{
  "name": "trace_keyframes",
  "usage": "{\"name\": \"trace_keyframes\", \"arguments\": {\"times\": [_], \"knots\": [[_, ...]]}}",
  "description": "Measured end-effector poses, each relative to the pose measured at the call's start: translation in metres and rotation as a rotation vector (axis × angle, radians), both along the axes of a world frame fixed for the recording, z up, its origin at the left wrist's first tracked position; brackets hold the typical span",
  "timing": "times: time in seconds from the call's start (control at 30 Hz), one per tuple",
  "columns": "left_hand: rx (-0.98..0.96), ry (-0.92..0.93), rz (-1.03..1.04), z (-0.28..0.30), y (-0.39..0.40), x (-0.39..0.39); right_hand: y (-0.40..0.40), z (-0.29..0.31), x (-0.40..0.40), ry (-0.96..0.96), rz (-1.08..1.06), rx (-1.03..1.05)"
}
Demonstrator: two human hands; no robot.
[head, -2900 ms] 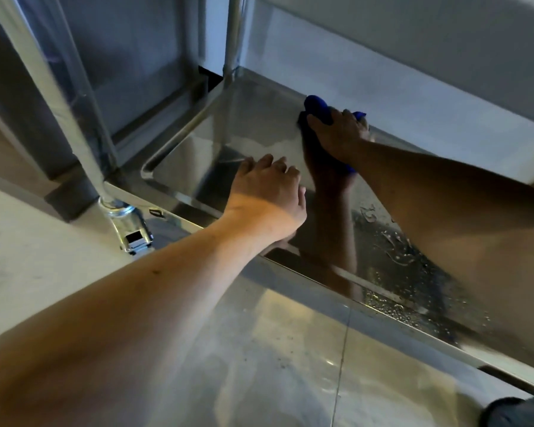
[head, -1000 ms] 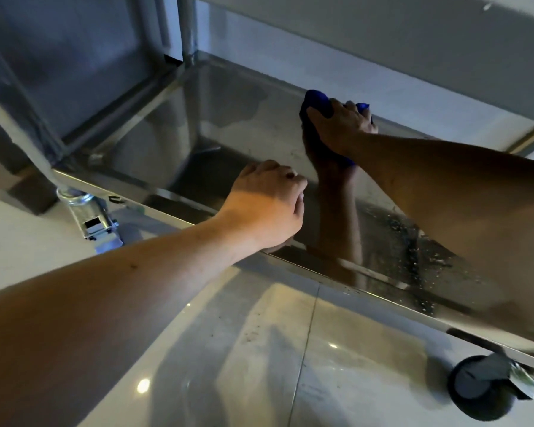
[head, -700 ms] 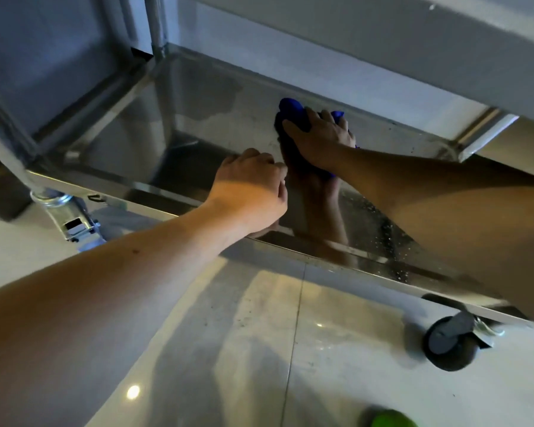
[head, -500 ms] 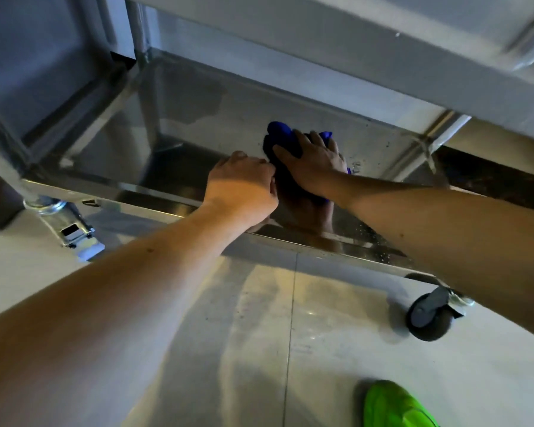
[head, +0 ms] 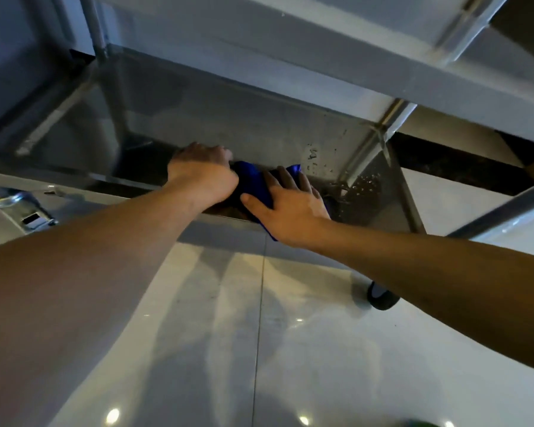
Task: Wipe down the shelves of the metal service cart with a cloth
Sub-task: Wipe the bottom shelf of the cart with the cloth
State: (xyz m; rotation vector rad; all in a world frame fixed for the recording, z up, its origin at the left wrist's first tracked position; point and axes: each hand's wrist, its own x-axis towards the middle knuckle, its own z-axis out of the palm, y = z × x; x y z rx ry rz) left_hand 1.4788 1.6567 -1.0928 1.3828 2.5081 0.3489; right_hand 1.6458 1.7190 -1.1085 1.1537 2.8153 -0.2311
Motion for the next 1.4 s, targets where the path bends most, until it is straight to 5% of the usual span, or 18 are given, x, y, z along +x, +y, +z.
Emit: {"name": "trace_keyframes", "arguments": {"times": [0.27,0.57,1.0,1.4], "knots": [[0.011,0.093,0.175,0.005,0.039,0.020,0.037,-0.008,0.038,0.034,-0.007,-0.007],[0.219,0.107,0.029,-0.021,0.075,0.057,0.129,-0.022,0.008,0.159,-0.100,0.085],[0.136,0.296,-0.032,-0.043,0.091,0.057,0.268,-0.013,-0.060,0.193,-0.319,0.038],[0.092,0.320,-0.027,-0.045,0.100,0.060,0.205,-0.016,-0.015,0.190,-0.172,0.082]]}}
